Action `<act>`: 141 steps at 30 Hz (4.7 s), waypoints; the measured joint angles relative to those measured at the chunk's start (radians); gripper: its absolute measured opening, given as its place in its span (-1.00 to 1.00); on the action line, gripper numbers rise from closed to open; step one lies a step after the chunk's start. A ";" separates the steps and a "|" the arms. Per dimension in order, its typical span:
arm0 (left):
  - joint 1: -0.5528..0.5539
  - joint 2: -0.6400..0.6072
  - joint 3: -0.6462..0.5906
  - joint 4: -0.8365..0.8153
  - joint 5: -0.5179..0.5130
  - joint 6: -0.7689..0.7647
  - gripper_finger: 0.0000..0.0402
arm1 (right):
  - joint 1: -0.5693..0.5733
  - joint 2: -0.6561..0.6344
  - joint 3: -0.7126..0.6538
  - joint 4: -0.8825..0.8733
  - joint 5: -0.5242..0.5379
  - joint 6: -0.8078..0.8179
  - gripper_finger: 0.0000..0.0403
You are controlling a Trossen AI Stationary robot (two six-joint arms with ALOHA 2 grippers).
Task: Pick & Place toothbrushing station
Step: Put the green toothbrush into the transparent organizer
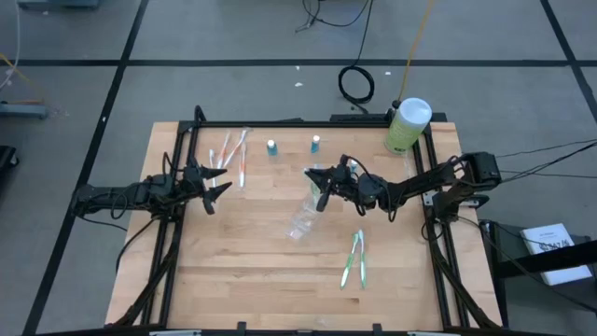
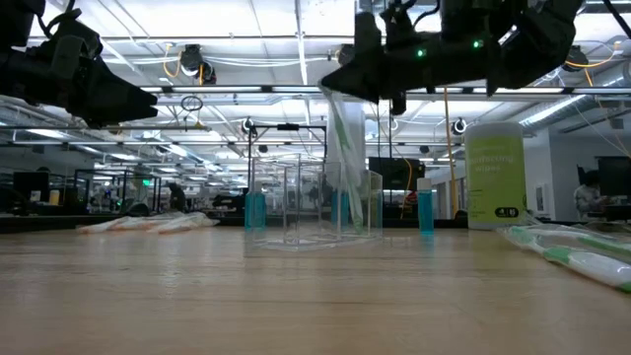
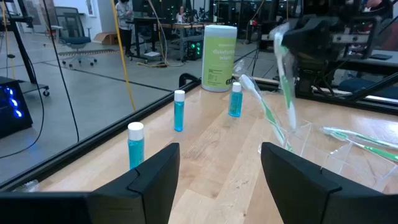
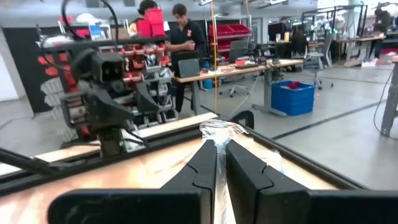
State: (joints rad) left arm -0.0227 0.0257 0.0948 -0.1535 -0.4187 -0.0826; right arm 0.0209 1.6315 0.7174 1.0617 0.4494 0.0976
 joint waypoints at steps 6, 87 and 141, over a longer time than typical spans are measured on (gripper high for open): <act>0.000 0.000 0.000 0.000 0.000 0.000 0.17 | 0.006 0.063 -0.002 0.023 0.019 0.022 -0.92; 0.000 0.000 0.000 0.000 0.001 0.000 0.17 | 0.408 -0.146 0.266 -1.869 -0.260 1.226 -0.13; 0.000 0.000 0.000 0.000 0.001 0.000 0.17 | 0.468 -0.126 0.080 -1.582 -0.293 1.298 -0.95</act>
State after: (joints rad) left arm -0.0227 0.0254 0.0947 -0.1532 -0.4180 -0.0826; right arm 0.4885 1.5051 0.7971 -0.5199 0.1567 1.3955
